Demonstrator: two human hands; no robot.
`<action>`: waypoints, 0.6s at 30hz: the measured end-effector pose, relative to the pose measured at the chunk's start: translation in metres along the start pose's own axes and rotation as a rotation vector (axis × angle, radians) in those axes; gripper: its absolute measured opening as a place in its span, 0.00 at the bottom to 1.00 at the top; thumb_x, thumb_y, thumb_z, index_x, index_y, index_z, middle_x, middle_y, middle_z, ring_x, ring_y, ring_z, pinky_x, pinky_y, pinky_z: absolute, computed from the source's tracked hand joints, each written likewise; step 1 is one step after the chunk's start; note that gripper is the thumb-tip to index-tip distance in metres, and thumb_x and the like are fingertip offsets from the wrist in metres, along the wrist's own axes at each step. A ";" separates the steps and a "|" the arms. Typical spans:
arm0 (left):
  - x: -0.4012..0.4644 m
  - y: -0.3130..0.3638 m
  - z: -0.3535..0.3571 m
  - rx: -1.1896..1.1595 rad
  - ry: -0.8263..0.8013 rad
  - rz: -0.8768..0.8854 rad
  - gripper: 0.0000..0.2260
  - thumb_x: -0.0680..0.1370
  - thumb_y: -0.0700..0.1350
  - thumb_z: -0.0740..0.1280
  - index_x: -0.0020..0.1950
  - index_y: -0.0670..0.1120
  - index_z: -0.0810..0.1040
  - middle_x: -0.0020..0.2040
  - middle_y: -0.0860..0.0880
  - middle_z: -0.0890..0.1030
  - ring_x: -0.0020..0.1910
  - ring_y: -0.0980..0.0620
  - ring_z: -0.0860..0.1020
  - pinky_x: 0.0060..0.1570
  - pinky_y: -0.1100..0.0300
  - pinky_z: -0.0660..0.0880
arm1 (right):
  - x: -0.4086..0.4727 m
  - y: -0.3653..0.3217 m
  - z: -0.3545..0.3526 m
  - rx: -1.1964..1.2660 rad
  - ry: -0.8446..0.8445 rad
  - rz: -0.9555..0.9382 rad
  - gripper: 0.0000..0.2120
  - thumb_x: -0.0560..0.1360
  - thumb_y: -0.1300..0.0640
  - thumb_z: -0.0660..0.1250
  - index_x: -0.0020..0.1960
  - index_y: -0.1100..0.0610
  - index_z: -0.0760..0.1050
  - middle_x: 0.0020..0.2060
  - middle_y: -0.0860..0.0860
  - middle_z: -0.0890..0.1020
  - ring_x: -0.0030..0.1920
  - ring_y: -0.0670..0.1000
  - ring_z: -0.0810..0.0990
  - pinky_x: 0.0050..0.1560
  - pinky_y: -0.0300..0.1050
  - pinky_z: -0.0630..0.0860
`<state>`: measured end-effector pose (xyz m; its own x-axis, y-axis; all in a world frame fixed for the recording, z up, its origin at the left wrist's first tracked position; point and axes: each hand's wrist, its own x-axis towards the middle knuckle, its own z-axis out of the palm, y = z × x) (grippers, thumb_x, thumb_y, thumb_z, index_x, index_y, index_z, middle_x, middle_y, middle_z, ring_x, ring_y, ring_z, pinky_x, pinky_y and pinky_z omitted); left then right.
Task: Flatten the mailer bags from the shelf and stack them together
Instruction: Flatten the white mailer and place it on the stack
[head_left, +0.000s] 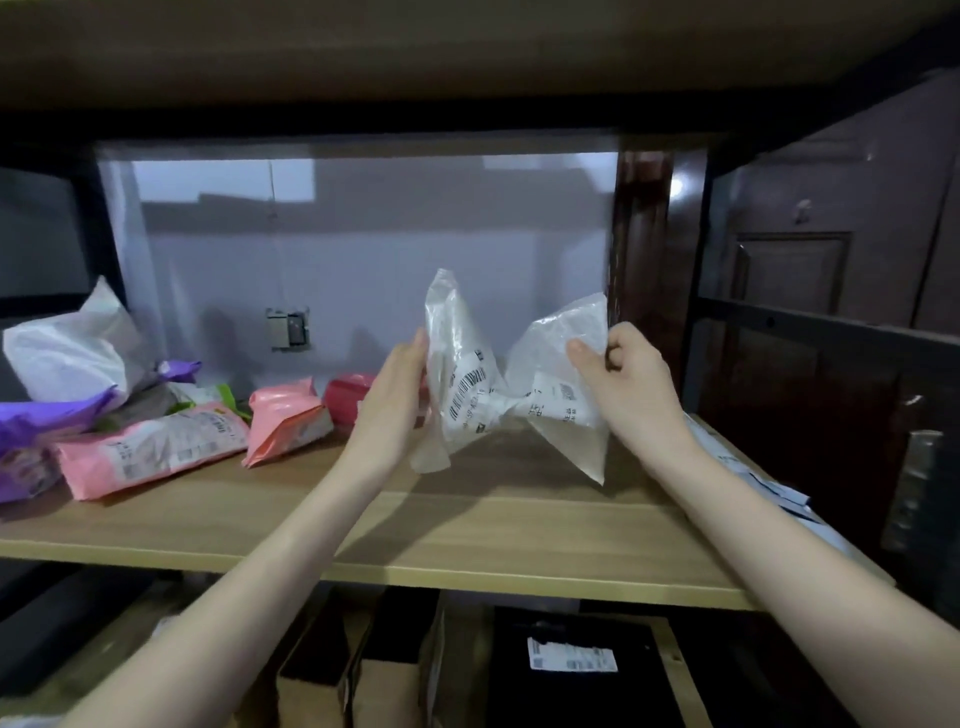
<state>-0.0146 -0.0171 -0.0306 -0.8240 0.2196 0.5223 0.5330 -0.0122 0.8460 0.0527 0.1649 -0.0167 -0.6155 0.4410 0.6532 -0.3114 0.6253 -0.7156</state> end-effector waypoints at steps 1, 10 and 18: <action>0.001 -0.004 0.002 0.051 0.007 0.043 0.13 0.80 0.58 0.56 0.45 0.54 0.76 0.41 0.58 0.78 0.37 0.65 0.75 0.43 0.64 0.70 | 0.000 0.003 0.000 -0.011 0.017 0.007 0.16 0.76 0.54 0.65 0.34 0.54 0.62 0.25 0.46 0.65 0.25 0.42 0.66 0.27 0.33 0.63; 0.015 -0.021 0.010 0.248 0.261 0.215 0.18 0.80 0.51 0.61 0.31 0.49 0.63 0.28 0.53 0.66 0.28 0.56 0.63 0.34 0.56 0.60 | -0.007 0.009 0.003 -0.284 0.024 -0.158 0.12 0.80 0.48 0.54 0.43 0.54 0.56 0.28 0.48 0.70 0.41 0.66 0.73 0.44 0.51 0.65; 0.016 -0.017 -0.003 0.226 0.266 0.123 0.15 0.81 0.58 0.51 0.47 0.48 0.65 0.36 0.56 0.69 0.36 0.55 0.69 0.36 0.67 0.64 | -0.002 0.012 -0.005 -0.356 0.031 -0.167 0.13 0.80 0.47 0.55 0.46 0.56 0.57 0.27 0.50 0.70 0.36 0.63 0.74 0.37 0.51 0.68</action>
<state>-0.0377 -0.0163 -0.0362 -0.7565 -0.0313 0.6532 0.6357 0.1992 0.7458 0.0542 0.1744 -0.0251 -0.5538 0.3303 0.7644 -0.1312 0.8719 -0.4718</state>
